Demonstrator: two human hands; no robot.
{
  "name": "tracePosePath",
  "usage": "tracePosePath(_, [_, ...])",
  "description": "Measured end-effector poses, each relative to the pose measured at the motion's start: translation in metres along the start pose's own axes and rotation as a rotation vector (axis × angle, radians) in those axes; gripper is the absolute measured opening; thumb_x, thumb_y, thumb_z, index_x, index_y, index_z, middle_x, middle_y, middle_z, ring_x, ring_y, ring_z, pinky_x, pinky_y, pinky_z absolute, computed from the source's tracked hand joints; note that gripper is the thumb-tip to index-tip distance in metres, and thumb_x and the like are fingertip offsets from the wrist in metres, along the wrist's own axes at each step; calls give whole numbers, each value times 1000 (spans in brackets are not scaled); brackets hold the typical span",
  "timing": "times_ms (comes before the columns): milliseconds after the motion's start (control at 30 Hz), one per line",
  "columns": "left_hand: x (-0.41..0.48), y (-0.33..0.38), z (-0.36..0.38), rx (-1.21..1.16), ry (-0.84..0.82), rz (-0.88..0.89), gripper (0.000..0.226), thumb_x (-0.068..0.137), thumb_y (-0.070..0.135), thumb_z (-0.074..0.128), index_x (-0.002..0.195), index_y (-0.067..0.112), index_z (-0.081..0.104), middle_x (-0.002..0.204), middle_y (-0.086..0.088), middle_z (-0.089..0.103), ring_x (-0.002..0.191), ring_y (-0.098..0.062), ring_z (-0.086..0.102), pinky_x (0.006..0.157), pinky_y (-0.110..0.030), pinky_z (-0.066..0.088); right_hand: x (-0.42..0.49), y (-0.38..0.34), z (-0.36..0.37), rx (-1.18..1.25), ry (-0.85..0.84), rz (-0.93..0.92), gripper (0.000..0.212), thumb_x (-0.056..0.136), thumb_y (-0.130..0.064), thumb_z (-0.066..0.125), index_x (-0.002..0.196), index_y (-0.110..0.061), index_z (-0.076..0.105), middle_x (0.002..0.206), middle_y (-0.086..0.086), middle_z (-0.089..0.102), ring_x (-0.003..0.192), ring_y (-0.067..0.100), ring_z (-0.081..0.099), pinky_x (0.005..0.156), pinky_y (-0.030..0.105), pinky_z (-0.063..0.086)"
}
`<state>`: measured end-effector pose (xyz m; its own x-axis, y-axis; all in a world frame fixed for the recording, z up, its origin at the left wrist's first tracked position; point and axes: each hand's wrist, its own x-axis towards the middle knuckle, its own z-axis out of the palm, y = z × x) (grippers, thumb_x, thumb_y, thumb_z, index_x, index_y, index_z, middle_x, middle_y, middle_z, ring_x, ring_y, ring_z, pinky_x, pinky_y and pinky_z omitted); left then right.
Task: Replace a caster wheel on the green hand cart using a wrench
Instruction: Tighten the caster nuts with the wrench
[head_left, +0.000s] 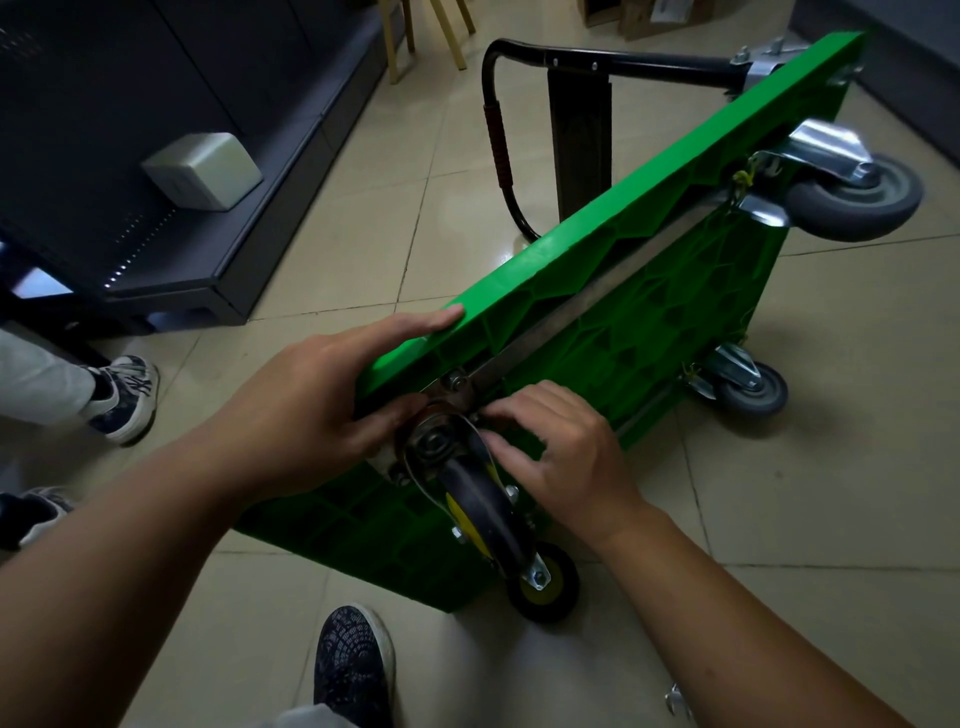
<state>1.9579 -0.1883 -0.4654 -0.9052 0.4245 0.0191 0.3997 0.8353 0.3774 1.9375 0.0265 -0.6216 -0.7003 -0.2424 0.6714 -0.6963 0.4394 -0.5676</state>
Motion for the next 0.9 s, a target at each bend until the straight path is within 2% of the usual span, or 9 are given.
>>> tracePosePath(100, [0, 0, 0, -3, -6, -11, 76, 90, 35, 68, 152, 60, 33, 139, 7, 64, 105, -32, 71, 88, -56, 58, -17, 16, -2, 24, 83, 145, 13, 93, -26, 71, 100, -15, 71, 93, -2, 70, 89, 13, 65, 80, 22, 51])
tracePosePath(200, [-1, 3, 0, -20, 9, -7, 72, 88, 45, 64, 152, 58, 34, 145, 12, 59, 114, -24, 69, 94, -52, 58, -77, 46, -9, 86, 268, 835, 6, 92, -22, 71, 91, -25, 66, 87, -8, 70, 87, 15, 70, 69, 20, 52])
tracePosePath(267, [0, 4, 0, -46, 0, -17, 71, 85, 52, 58, 152, 57, 36, 146, 14, 58, 120, -16, 66, 96, -50, 58, -142, 67, -13, -22, 210, 1307, 13, 90, -23, 74, 93, -16, 64, 92, 6, 71, 88, 31, 68, 66, 30, 52])
tracePosePath(367, [-1, 4, 0, -46, 2, -18, 71, 85, 50, 60, 152, 55, 37, 148, 16, 56, 128, -12, 62, 100, -49, 56, -230, 69, -17, -203, -11, 1610, 40, 80, -30, 84, 91, -10, 51, 88, 14, 65, 59, 23, 53, 55, 29, 44])
tracePosePath(467, [-1, 1, 1, -25, 25, 1, 71, 86, 47, 63, 153, 54, 38, 148, 15, 57, 127, -12, 63, 99, -51, 57, -272, 58, -18, -224, -193, 1735, 56, 67, -27, 93, 77, -9, 41, 62, 5, 53, 60, 25, 55, 67, 36, 46])
tracePosePath(567, [0, 0, 0, -5, 35, -1, 72, 86, 46, 64, 153, 54, 37, 144, 16, 59, 113, -5, 68, 91, -47, 60, -278, 57, -13, -225, -259, 1752, 50, 68, -21, 92, 81, -4, 47, 82, 21, 64, 87, 39, 67, 74, 39, 48])
tracePosePath(700, [-2, -4, 2, 44, 53, 3, 75, 86, 41, 69, 152, 56, 35, 128, 15, 68, 83, -2, 72, 71, -44, 63, -277, 69, -10, -273, -152, 1619, 32, 75, -4, 83, 82, -2, 52, 53, 0, 52, 45, 14, 46, 54, 30, 33])
tracePosePath(767, [1, -8, 3, 53, 35, -8, 79, 86, 38, 73, 152, 57, 35, 127, 11, 69, 85, -12, 75, 71, -48, 63, -280, 77, -7, -313, -201, 1621, 28, 79, 0, 76, 77, -5, 49, 57, 3, 53, 44, 18, 46, 50, 28, 29])
tracePosePath(900, [3, -6, 2, 105, 24, -58, 82, 85, 42, 73, 153, 59, 30, 123, 4, 71, 92, -21, 75, 78, -53, 62, -279, 87, -5, -313, -294, 1667, 15, 82, -3, 68, 83, -4, 54, 77, 14, 64, 65, 30, 59, 59, 31, 41])
